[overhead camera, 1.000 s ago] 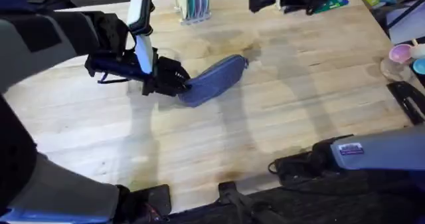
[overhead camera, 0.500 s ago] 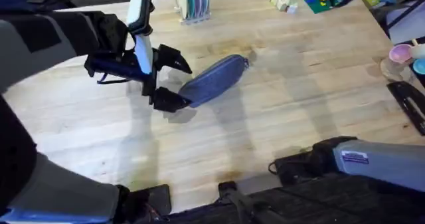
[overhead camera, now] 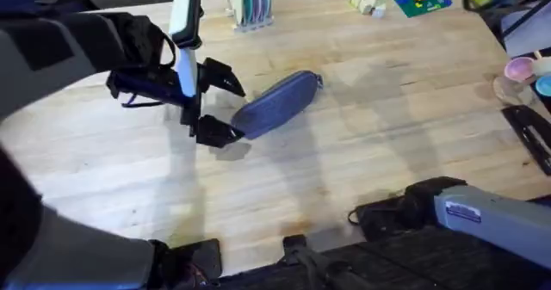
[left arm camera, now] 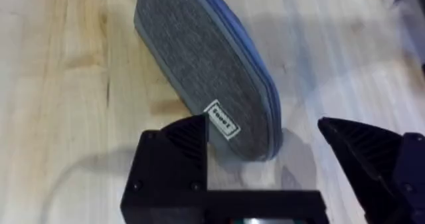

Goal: Unzip the bag, pick up the pens from the table one at a time and place them inside, then zip the bag closed.

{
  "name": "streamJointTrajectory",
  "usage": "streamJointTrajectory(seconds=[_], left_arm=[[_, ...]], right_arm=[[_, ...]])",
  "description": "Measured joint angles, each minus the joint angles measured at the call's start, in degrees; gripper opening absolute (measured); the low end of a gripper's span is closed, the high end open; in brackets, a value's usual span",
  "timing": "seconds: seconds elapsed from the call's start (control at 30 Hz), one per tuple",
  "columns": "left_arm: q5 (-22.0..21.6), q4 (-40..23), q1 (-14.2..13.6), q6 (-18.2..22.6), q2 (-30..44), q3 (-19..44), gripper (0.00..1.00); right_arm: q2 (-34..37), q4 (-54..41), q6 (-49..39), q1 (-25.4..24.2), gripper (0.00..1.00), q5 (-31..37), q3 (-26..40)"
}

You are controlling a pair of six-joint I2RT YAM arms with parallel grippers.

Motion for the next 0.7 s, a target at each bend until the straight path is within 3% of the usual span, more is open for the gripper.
streamJointTrajectory(seconds=[0.13, 0.33, 0.53, 0.7], left_arm=[[-5.14, -0.17, 0.04, -2.62, -6.27, 0.67, 0.997], [-14.82, -0.18, 0.04, -11.21, -18.36, 4.17, 0.996], [-26.08, -0.35, 0.09, -22.72, -30.26, 6.57, 0.995], [-33.62, -0.47, 0.09, -34.78, -38.56, 6.75, 0.993]], right_arm=[[-2.78, -3.75, -2.05, 0.00, 0.998, 0.00, 0.00], [-4.90, -6.80, -3.12, 0.00, 0.997, 0.00, 0.00], [-6.89, -7.19, -3.29, 0.00, 0.997, 0.00, 0.00], [-7.84, -7.17, -1.48, 0.00, 0.997, 0.00, 0.00]])
